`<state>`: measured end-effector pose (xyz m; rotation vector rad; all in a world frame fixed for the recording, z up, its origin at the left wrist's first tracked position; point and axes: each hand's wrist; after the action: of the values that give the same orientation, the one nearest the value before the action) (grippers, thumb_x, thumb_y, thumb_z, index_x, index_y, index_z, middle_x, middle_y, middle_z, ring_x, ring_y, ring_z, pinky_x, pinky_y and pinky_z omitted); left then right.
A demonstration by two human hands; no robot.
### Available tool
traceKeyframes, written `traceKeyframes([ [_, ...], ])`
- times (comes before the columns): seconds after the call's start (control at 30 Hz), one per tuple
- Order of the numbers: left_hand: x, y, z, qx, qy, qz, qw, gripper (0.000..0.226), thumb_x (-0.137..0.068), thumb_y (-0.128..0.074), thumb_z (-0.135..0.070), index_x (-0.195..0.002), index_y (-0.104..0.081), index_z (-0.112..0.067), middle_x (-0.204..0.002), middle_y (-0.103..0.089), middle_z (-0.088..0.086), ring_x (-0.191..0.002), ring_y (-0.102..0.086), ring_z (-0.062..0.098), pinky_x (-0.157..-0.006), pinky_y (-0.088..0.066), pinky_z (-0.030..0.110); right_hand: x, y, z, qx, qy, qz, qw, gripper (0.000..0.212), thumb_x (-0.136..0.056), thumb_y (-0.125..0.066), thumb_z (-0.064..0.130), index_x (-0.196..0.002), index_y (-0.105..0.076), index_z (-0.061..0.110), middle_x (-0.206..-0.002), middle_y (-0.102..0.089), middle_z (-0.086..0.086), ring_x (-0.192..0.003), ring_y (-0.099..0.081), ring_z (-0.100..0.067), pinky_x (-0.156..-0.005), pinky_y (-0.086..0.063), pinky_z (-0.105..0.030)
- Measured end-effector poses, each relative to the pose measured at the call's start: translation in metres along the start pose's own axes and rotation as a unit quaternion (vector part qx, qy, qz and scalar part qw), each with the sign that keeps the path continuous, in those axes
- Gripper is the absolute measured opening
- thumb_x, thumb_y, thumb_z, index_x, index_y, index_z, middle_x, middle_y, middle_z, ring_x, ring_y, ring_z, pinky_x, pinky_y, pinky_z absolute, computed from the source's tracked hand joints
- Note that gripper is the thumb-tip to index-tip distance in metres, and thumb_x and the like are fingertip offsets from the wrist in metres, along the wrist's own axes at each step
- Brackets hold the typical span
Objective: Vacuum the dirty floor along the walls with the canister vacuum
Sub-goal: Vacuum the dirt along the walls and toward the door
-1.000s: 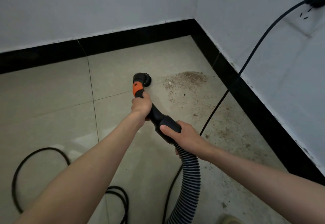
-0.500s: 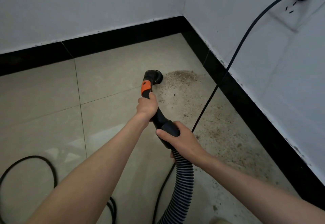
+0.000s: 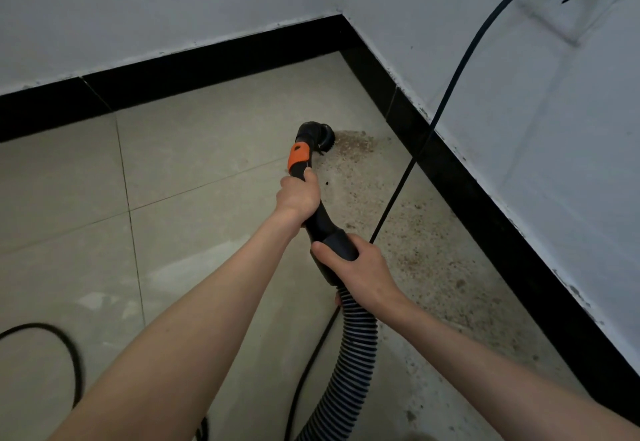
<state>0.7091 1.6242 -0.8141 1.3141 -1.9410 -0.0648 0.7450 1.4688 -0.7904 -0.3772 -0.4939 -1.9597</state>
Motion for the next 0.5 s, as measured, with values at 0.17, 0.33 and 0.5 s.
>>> traceKeyframes([
  [0.17,-0.004,-0.015,-0.014,-0.009,-0.012,0.009,1.0,0.058,-0.099,-0.03,-0.045,-0.135,-0.037,0.001,-0.127,-0.053,0.021,-0.108,-0.056,0.035,-0.081,-0.048,0.036,-0.006,0.015,0.002,-0.001,-0.015,-0.012,1.0,0.029,-0.083,-0.072,0.039,-0.08,-0.057,0.015,-0.07,-0.056,-0.004,-0.041,-0.053,-0.013,-0.041,-0.044,-0.022],
  [0.33,-0.008,-0.03,-0.022,-0.014,-0.028,0.017,0.999,0.057,-0.099,-0.031,-0.044,-0.132,-0.041,0.001,-0.123,-0.056,0.019,-0.101,-0.058,0.032,-0.07,-0.044,0.031,-0.011,0.027,0.001,0.002,-0.025,-0.028,0.999,0.032,-0.084,-0.072,0.039,-0.074,-0.055,0.013,-0.066,-0.055,-0.005,-0.042,-0.053,-0.018,-0.038,-0.041,-0.021],
  [0.5,-0.011,-0.042,-0.03,-0.016,-0.037,0.031,0.999,0.055,-0.099,-0.032,-0.044,-0.13,-0.042,0.001,-0.12,-0.057,0.018,-0.09,-0.056,0.029,-0.061,-0.042,0.028,-0.019,0.033,-0.003,0.002,-0.032,-0.053,0.998,0.033,-0.083,-0.072,0.04,-0.073,-0.055,0.014,-0.066,-0.056,-0.005,-0.043,-0.055,-0.02,-0.038,-0.04,-0.021],
])
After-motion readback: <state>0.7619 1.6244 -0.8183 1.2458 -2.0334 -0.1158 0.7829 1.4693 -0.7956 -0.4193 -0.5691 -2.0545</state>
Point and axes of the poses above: each hand's wrist, its own x-axis away from the middle knuckle, its own y-axis out of the back of the hand, z = x × y
